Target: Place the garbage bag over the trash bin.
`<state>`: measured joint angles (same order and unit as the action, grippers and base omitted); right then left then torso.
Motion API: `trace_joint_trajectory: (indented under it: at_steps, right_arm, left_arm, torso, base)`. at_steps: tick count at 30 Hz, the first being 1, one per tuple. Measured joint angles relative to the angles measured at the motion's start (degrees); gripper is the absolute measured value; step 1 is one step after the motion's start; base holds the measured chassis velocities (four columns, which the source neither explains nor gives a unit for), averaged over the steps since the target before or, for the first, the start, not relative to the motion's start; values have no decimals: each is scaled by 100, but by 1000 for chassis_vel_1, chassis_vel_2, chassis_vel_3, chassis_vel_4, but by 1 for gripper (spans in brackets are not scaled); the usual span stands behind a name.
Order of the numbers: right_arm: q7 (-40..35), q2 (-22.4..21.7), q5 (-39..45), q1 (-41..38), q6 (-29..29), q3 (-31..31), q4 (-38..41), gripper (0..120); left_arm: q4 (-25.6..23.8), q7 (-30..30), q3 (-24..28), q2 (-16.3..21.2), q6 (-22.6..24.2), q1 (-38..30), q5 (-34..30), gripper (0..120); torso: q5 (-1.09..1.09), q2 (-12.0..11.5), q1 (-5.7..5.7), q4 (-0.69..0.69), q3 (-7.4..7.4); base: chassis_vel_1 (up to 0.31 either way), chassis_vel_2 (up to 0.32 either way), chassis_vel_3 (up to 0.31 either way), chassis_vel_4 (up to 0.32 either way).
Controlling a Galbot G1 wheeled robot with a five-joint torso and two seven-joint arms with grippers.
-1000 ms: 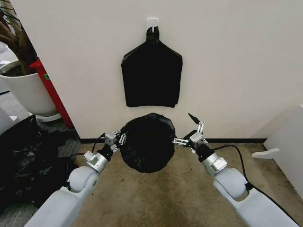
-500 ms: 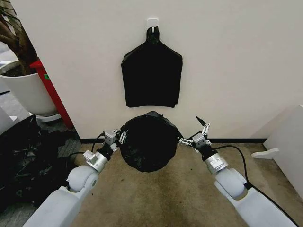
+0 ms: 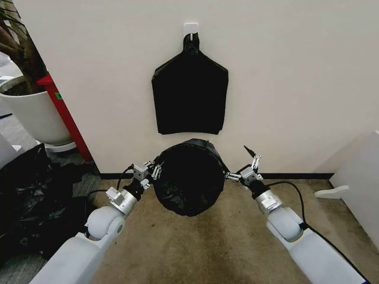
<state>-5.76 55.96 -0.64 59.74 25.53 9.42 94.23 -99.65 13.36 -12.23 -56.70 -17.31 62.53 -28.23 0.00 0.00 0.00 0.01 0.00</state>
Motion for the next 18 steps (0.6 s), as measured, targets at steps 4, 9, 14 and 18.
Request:
trace_joint_trajectory:
  at_steps: [4, 9, 14, 18]
  right_arm:
    - [296, -31, 454, -9, 227, 97, -1, 100]
    - [642, -58, 1093, -55, 366, 114, 100, 100]
    - [1126, -106, 1365, -180, 473, 63, 83, 100]
    - [1629, -193, 1328, -292, 574, 10, -113, 100]
  left_arm:
    - [48, -12, 15, -11, -2, -35, 11, 3]
    - [65, 26, 68, -20, -34, -27, 138, 3]
    - [83, 75, 99, -65, -93, 4, 337, 3]
    - [23, 112, 105, -68, -108, 63, 396, 3]
  torso:
    - [0, 0, 0, -1, 0]
    - [0, 0, 0, -1, 0]
    - [0, 0, 0, 0, 0]
    - [0, 0, 0, -1, 0]
  base:
    - [0, 0, 0, 0]
    - [0, 0, 0, 0]
    - [0, 0, 0, 0]
    - [0, 0, 0, 0]
